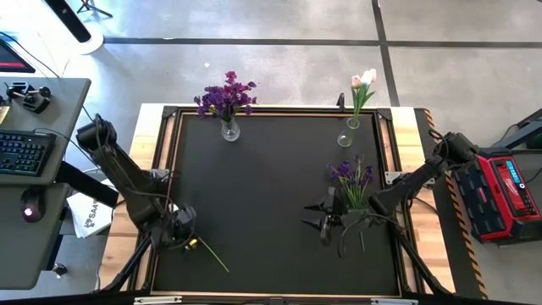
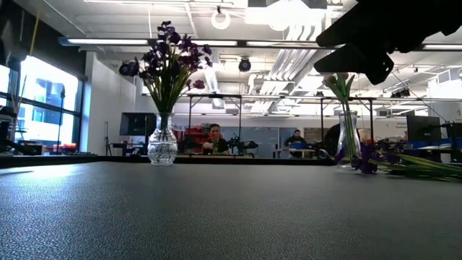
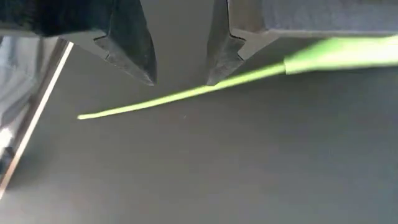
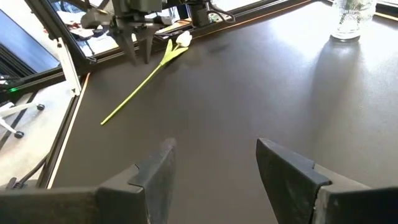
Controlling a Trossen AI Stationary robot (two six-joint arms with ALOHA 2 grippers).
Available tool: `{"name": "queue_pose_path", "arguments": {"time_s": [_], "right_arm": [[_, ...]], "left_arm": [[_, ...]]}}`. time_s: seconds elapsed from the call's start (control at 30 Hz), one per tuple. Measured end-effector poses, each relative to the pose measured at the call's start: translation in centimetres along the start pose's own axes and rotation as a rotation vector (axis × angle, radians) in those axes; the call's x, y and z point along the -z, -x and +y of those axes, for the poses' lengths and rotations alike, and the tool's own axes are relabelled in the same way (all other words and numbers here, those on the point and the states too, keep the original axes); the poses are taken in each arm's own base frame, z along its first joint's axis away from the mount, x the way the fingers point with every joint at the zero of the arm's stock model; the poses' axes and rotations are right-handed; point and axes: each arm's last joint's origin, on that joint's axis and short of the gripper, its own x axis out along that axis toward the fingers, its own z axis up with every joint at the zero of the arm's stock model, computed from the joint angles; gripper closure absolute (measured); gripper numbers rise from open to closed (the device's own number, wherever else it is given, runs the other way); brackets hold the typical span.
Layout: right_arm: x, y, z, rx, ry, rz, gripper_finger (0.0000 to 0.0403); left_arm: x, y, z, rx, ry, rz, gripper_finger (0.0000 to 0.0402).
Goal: Sort flowers into vase by color
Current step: Put the white flowers into the right transparent vase
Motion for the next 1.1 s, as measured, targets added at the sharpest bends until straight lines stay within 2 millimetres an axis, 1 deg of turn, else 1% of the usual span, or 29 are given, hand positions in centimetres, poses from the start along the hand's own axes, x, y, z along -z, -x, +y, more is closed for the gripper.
{"name": "queue_pose_path", "arguments": {"time_s": [0.07,0.17,0.33,0.47,0.6,0.7,0.77,0.93,1.1], "right_arm": [[0.0,0.0,0.0,0.0,0.004,0.0,0.0199],[0.0,0.0,0.0,0.001,0.008,0.0,0.0199],[0.0,0.0,0.0,0.006,0.011,-0.003,0.0199],[0.0,0.0,-0.1,0.024,0.012,-0.015,0.0199],[-0.1,0.0,-0.1,0.034,0.027,-0.021,0.0199],[-0.1,0.0,-0.1,0.033,0.026,-0.022,0.0199],[-0.1,0.0,-0.1,0.033,0.03,-0.022,0.0199],[-0.1,0.0,-0.1,0.034,0.036,-0.023,0.0199],[-0.1,0.0,-0.1,0.033,0.031,-0.025,0.0199]], "left_arm": [[0.6,-0.4,0.0,-0.015,0.064,0.016,0.0276],[1.3,-0.9,0.0,-0.045,0.179,0.093,0.0276],[2.4,-1.8,0.5,-0.144,0.283,0.18,0.0276],[2.8,-2.4,0.8,-0.23,0.398,0.187,0.0269],[2.6,-2.7,1.2,-0.263,0.411,0.124,0.0252],[2.2,-2.6,1.8,-0.31,0.466,0.027,0.024],[1.9,-2.5,2.2,-0.334,0.471,-0.05,0.0234],[1.0,-2.5,3.1,-0.363,0.429,-0.201,0.0231],[-0.2,-2.7,3.5,-0.351,0.411,-0.351,0.0231]]}}
